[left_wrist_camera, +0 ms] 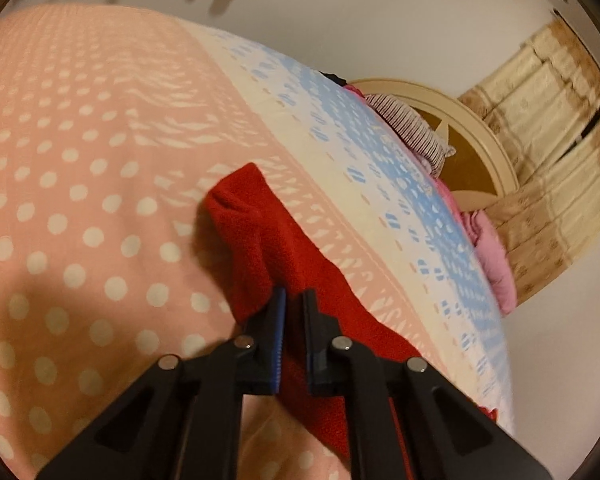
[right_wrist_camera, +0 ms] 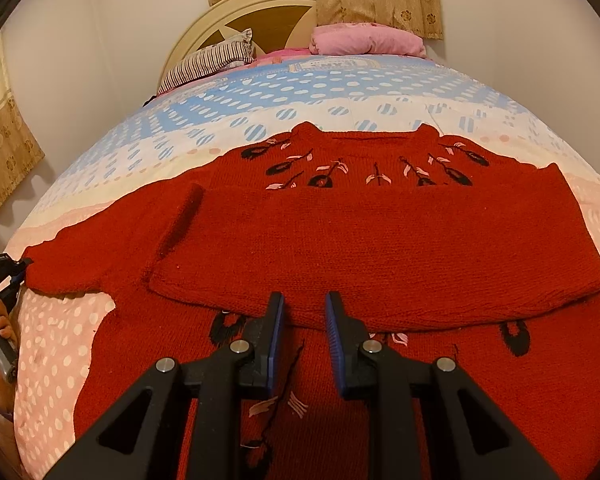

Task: Fold small clothes
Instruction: 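Grasp the other sleeve cuff with the left tool and lift it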

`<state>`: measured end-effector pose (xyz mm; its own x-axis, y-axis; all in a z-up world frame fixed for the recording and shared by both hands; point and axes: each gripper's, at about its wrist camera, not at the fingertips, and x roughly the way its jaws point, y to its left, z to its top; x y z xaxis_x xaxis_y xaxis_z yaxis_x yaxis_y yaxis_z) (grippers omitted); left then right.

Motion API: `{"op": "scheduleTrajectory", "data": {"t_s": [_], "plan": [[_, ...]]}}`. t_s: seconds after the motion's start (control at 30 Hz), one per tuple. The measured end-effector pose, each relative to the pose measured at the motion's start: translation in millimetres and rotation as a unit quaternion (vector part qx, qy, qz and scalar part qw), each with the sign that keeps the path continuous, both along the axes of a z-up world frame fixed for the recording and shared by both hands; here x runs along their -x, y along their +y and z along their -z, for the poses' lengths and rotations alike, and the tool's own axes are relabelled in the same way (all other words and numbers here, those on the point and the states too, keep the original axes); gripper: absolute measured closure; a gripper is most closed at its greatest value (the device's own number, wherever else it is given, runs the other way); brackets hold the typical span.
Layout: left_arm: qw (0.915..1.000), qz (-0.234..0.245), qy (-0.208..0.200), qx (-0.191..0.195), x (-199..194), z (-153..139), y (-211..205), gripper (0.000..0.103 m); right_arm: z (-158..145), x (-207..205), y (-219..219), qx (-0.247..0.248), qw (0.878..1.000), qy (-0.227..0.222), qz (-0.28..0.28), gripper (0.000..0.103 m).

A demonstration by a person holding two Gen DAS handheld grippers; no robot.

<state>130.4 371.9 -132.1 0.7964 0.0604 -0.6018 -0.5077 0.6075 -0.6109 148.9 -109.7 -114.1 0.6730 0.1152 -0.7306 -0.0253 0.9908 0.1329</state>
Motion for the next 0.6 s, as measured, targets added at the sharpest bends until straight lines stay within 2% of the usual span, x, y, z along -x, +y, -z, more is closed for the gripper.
{"op": "scheduleTrajectory", "data": {"t_s": [0.07, 0.17, 0.27, 0.43, 0.6], "plan": [[0.9999, 0.002, 0.004, -0.014, -3, -5, -3, 0.096, 0, 0, -1, -0.004, 1.000, 0.000, 0.000, 0.081], [0.9972, 0.022, -0.002, -0.072, -13, -25, -23, 0.096, 1, -1, -3, -0.012, 1.000, -0.001, 0.001, 0.081], [0.9899, 0.065, -0.025, -0.124, -22, -52, -58, 0.096, 1, -1, -4, -0.018, 1.000, -0.001, 0.001, 0.081], [0.9653, 0.157, -0.075, -0.194, -34, -97, -142, 0.096, 1, -1, -7, -0.029, 1.000, -0.002, 0.001, 0.081], [0.9317, 0.263, -0.095, -0.232, -40, -107, -236, 0.096, 2, 0, -11, -0.042, 0.999, -0.004, 0.002, 0.081]]}}
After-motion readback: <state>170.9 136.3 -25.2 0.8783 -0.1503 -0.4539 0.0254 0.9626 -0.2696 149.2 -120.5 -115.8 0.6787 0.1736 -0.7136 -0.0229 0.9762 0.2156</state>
